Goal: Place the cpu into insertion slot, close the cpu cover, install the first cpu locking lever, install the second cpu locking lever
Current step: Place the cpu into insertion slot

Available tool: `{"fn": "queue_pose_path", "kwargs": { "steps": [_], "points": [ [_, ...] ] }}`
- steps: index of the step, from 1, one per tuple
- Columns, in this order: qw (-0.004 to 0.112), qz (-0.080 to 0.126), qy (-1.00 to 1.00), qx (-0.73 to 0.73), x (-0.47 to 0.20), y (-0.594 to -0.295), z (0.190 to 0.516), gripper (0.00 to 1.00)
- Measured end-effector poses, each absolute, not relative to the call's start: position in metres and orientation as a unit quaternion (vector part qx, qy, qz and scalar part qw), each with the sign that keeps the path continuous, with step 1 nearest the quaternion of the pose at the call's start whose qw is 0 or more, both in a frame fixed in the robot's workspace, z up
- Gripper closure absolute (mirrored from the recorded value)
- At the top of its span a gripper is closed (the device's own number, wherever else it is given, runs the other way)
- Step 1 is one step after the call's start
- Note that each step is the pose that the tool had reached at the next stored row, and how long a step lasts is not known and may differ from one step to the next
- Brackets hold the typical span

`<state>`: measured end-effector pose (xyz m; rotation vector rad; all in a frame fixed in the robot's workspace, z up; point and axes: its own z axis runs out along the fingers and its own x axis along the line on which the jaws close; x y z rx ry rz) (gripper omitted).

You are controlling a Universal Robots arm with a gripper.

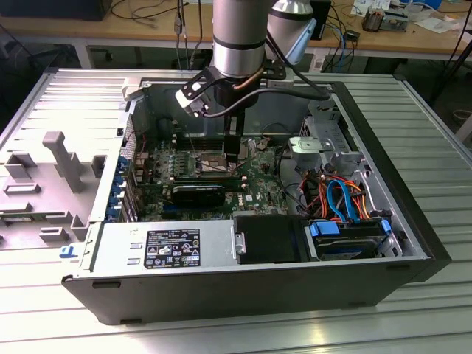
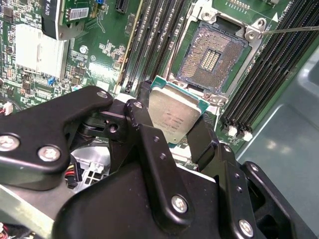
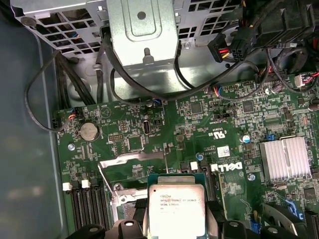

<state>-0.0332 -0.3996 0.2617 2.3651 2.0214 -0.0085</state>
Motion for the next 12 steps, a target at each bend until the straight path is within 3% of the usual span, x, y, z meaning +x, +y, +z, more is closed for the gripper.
{"fn": "queue_pose_path", "kwargs": {
  "steps": [12],
  "points": [
    [0.015,-0.002,0.691,0.723,-0.0332,-0.3990,0.2599,0.45]
  ]
}}
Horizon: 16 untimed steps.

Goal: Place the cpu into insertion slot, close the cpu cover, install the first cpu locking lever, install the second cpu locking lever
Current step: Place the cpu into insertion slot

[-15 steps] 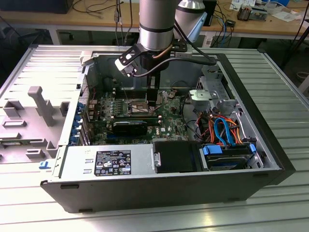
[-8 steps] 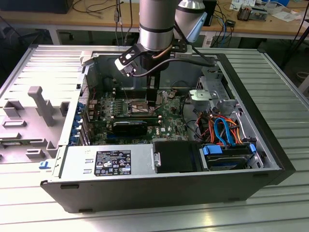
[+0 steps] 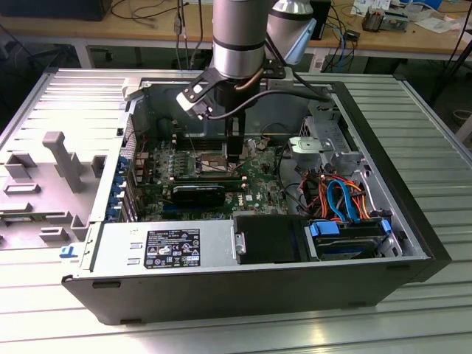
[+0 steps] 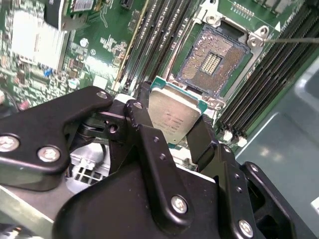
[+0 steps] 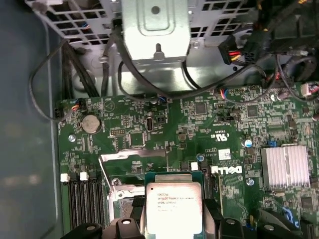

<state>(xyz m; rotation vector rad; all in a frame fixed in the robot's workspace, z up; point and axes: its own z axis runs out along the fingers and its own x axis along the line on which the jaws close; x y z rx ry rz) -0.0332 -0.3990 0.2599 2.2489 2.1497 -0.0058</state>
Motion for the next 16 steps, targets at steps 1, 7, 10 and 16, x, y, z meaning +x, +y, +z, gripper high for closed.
{"fn": "queue_pose_path", "kwargs": {
  "steps": [1,7,10,16],
  "points": [
    [0.015,-0.002,0.697,0.717,-0.0332,-0.3988,0.2597,0.45],
    [0.015,-0.002,0.703,0.711,-0.0335,-0.3978,0.2595,0.45],
    [0.015,-0.002,0.703,0.711,-0.0356,-0.3978,0.2592,0.45],
    [0.015,-0.001,0.703,0.711,-0.0375,-0.3978,0.2579,0.45]
  ]
}}
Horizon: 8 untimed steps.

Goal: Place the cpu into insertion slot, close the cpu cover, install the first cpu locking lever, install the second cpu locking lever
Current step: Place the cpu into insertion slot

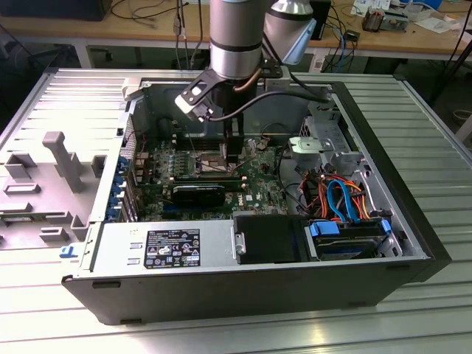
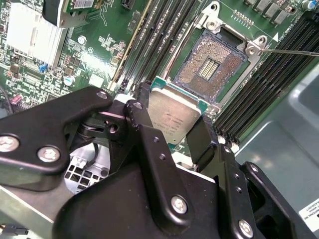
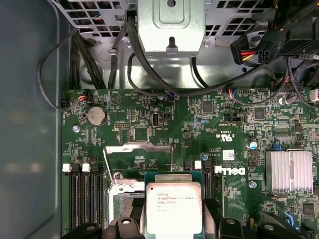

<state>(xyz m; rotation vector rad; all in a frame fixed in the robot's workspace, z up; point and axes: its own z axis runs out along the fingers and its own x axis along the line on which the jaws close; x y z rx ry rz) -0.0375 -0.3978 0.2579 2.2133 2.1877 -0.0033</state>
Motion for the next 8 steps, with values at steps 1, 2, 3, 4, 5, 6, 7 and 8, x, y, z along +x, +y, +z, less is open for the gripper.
{"fn": "queue_pose_path", "kwargs": {
  "steps": [1,2,3,4,5,6,7,8],
  "points": [
    [0.015,-0.001,0.703,0.711,-0.0379,-0.3978,0.2576,0.45],
    [0.015,-0.001,0.703,0.711,-0.0381,-0.3978,0.2574,0.45],
    [0.015,-0.001,0.703,0.711,-0.0385,-0.3978,0.2570,0.45],
    [0.015,-0.001,0.703,0.711,-0.0389,-0.3978,0.2568,0.45],
    [0.015,-0.001,0.703,0.711,-0.0393,-0.3978,0.2565,0.45],
    [0.015,-0.001,0.703,0.711,-0.0397,-0.3978,0.2563,0.45],
    [0.015,-0.001,0.703,0.711,-0.0404,-0.3978,0.2562,0.45],
    [0.015,-0.001,0.703,0.711,-0.0409,-0.3978,0.2560,0.45]
  ]
}}
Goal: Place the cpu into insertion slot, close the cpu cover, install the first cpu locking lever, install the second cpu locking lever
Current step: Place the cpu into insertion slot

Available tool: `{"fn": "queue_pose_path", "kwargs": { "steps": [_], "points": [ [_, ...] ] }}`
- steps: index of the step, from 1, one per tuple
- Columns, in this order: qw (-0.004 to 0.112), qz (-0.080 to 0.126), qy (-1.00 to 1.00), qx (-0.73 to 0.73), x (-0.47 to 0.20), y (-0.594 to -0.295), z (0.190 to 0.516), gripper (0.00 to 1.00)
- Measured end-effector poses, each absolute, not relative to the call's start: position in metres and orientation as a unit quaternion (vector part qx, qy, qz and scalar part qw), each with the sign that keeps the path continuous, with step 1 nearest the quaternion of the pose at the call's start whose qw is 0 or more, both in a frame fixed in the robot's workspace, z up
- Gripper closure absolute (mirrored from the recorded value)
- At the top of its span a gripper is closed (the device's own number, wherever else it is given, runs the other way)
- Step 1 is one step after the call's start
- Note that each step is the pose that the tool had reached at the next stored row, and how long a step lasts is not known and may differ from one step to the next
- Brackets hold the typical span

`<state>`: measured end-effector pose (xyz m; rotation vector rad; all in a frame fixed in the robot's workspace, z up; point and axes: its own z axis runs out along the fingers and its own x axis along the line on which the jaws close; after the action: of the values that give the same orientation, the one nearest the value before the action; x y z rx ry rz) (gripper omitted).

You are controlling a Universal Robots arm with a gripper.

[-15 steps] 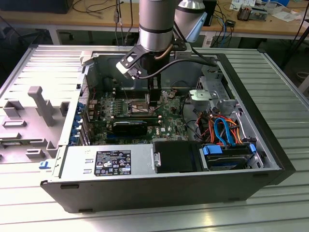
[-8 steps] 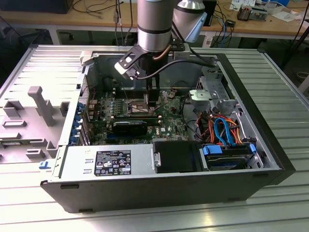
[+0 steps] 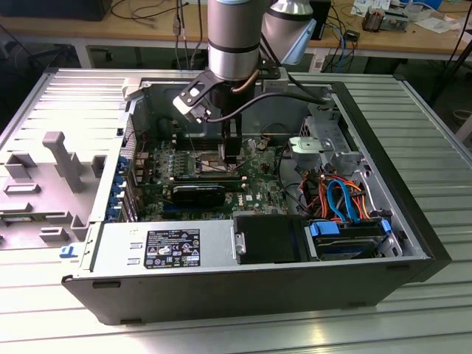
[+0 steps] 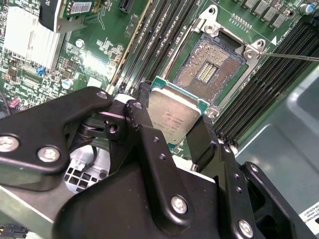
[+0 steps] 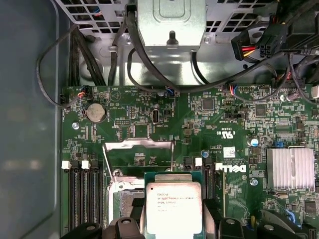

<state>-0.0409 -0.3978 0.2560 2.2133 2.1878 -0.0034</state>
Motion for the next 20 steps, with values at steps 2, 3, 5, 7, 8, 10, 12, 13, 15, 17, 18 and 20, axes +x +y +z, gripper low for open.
{"fn": "queue_pose_path", "kwargs": {
  "steps": [2,3,5,7,8,10,12,13,15,17,18,20],
  "points": [
    [0.015,-0.001,0.703,0.711,-0.0417,-0.3978,0.2555,0.45],
    [0.015,-0.001,0.703,0.711,-0.0420,-0.3978,0.2551,0.45],
    [0.015,-0.001,0.703,0.711,-0.0426,-0.3978,0.2542,0.45],
    [0.015,-0.001,0.703,0.711,-0.0432,-0.3978,0.2531,0.45],
    [0.015,-0.001,0.703,0.711,-0.0434,-0.3978,0.2526,0.45],
    [0.015,-0.001,0.703,0.711,-0.0436,-0.3978,0.2519,0.45],
    [0.015,-0.001,0.703,0.711,-0.0439,-0.3978,0.2511,0.45],
    [0.015,-0.001,0.703,0.711,-0.0440,-0.3978,0.2508,0.45],
    [0.015,-0.001,0.703,0.711,-0.0442,-0.3978,0.2500,0.45],
    [0.015,-0.001,0.703,0.711,-0.0443,-0.3978,0.2493,0.45],
    [0.015,-0.001,0.703,0.711,-0.0443,-0.3978,0.2489,0.45],
    [0.015,-0.001,0.703,0.711,-0.0443,-0.3978,0.2463,0.45]
  ]
}}
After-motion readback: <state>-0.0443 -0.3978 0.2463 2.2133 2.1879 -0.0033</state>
